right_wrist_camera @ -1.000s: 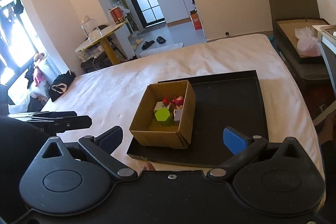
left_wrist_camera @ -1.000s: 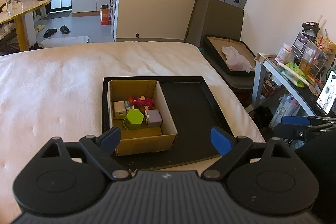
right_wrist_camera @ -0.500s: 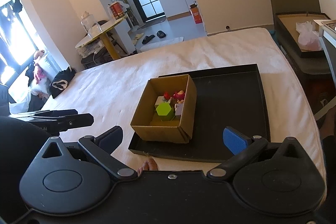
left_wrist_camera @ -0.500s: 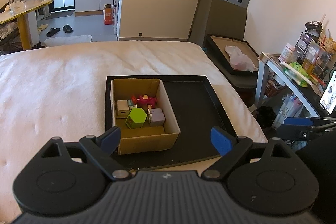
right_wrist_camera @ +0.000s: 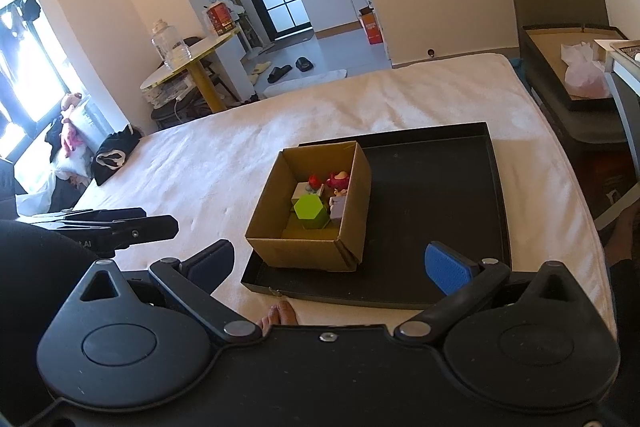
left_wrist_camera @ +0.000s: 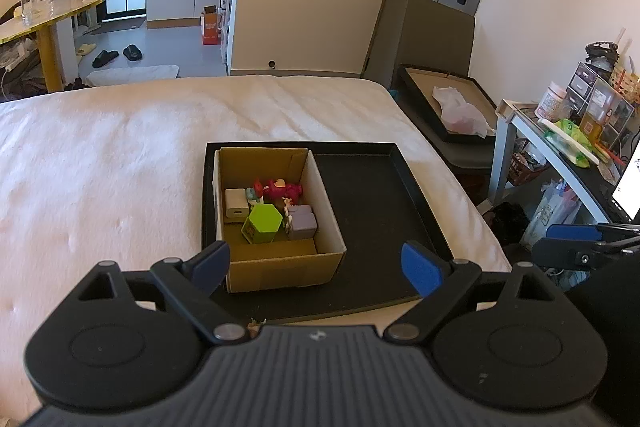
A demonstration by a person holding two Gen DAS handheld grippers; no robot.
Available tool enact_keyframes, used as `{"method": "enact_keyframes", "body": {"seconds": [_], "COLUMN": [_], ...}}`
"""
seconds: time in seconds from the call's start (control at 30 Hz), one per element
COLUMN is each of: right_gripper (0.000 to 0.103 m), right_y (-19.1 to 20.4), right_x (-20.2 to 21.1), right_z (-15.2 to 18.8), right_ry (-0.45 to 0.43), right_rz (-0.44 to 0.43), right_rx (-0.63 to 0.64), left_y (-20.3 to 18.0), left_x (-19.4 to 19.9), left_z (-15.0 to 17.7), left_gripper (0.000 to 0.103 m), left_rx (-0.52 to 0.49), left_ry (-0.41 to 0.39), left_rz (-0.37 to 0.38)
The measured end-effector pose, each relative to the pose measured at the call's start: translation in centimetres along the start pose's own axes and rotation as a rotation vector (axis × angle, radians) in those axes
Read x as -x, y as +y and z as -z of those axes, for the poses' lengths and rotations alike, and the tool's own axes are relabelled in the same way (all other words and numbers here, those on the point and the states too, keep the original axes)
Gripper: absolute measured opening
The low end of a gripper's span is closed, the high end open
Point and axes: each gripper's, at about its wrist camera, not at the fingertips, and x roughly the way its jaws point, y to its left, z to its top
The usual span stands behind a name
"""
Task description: Organize rigid objects
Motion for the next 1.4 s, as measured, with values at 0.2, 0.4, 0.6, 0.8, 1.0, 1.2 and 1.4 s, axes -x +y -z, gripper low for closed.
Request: {"method": "enact_keyframes", "body": {"seconds": [0.2, 0.4, 0.6, 0.8, 1.0, 1.2, 1.4], "right_gripper": [0.103, 0.103, 0.103, 0.103, 0.103, 0.103, 0.103], "right_y": [0.01, 0.06, 0.39, 0.55, 0.54, 0.43, 0.47], "right_x": [0.01, 0.01, 0.03, 0.01, 0.00, -0.07, -0.10], "right_z": [0.02, -0.08, -0.03, -0.06, -0.05, -0.11, -0.11], "right_ry": [0.000, 0.002, 0.000, 0.002, 0.002, 0.005, 0.006], "right_rz": [0.000, -0.001, 0.008, 0.006, 0.006, -0.001, 0.000], "right_rx": [-0.001, -0.002, 0.002, -0.002, -0.001, -0.008, -0.010], "left_y": [0.01, -0.02, 0.18, 0.08, -0.07, -0.04, -0.04], "left_x": [-0.11, -0.20, -0.18, -0.24, -0.36, -0.34, -0.29], "left_z": [-0.03, -0.01, 0.06, 0.01, -0.02, 0.02, 0.05], "left_gripper": [0.092, 0.092, 0.092, 0.092, 0.092, 0.092, 0.092], "left_rx": [-0.001, 0.001, 0.006, 0.006, 0.000, 0.001, -0.004], "left_ry": [0.003, 0.005, 0.005, 0.010, 0.016, 0.015, 0.009], "left_rz": [-0.005, -0.003, 0.002, -0.006, -0.014, -0.021, -0.026]}}
